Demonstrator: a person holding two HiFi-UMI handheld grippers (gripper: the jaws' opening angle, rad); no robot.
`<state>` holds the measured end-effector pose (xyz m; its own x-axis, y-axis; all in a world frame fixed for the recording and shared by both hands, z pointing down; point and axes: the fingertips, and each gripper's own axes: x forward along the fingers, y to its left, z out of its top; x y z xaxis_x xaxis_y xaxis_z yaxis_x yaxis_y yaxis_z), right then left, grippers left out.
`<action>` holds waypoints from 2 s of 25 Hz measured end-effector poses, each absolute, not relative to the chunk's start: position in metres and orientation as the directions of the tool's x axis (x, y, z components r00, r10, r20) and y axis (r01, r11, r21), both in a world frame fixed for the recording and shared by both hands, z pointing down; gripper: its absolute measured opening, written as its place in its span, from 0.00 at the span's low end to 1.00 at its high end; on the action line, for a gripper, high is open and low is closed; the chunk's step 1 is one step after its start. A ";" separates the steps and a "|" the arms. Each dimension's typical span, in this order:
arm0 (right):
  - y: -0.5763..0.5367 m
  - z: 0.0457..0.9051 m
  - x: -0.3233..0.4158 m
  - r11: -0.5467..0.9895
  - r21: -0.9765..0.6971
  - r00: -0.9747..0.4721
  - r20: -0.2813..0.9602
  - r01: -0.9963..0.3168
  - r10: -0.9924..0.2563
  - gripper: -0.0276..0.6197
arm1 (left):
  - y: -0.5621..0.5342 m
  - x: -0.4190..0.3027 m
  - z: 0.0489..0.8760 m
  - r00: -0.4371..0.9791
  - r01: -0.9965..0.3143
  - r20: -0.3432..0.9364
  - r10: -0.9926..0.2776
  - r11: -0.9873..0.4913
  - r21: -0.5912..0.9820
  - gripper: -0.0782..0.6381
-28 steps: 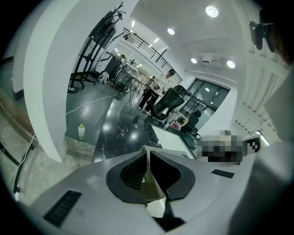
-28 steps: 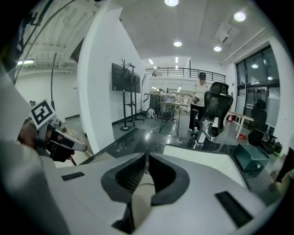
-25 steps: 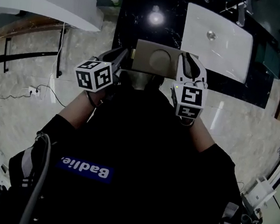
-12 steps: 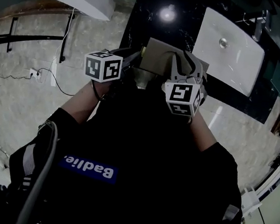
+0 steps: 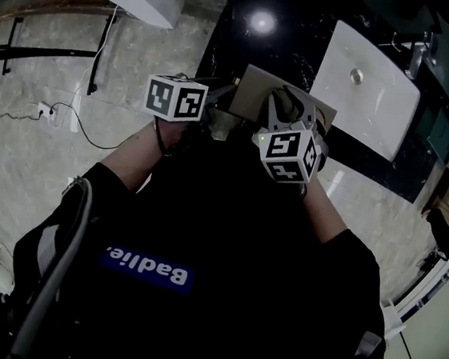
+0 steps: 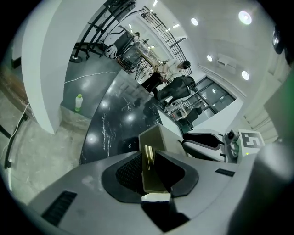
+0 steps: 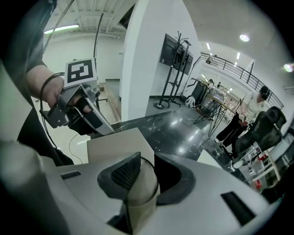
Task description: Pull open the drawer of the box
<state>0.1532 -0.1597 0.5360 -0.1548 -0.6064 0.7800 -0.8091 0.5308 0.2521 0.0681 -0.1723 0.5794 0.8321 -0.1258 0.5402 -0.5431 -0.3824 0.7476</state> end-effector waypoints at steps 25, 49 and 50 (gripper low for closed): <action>-0.162 0.549 0.148 0.598 0.145 -0.185 0.871 -0.788 -0.455 0.15 | -0.171 0.071 0.587 0.927 -0.369 0.374 -0.010 -0.189 0.910 0.15; -0.163 0.549 0.148 0.568 0.154 -0.161 0.870 -0.809 -0.465 0.15 | -0.182 0.043 0.587 0.920 -0.387 0.390 -0.026 -0.204 0.899 0.15; -0.163 0.549 0.148 0.567 0.155 -0.161 0.870 -0.809 -0.466 0.15 | -0.183 0.040 0.587 0.918 -0.392 0.395 -0.028 -0.208 0.896 0.15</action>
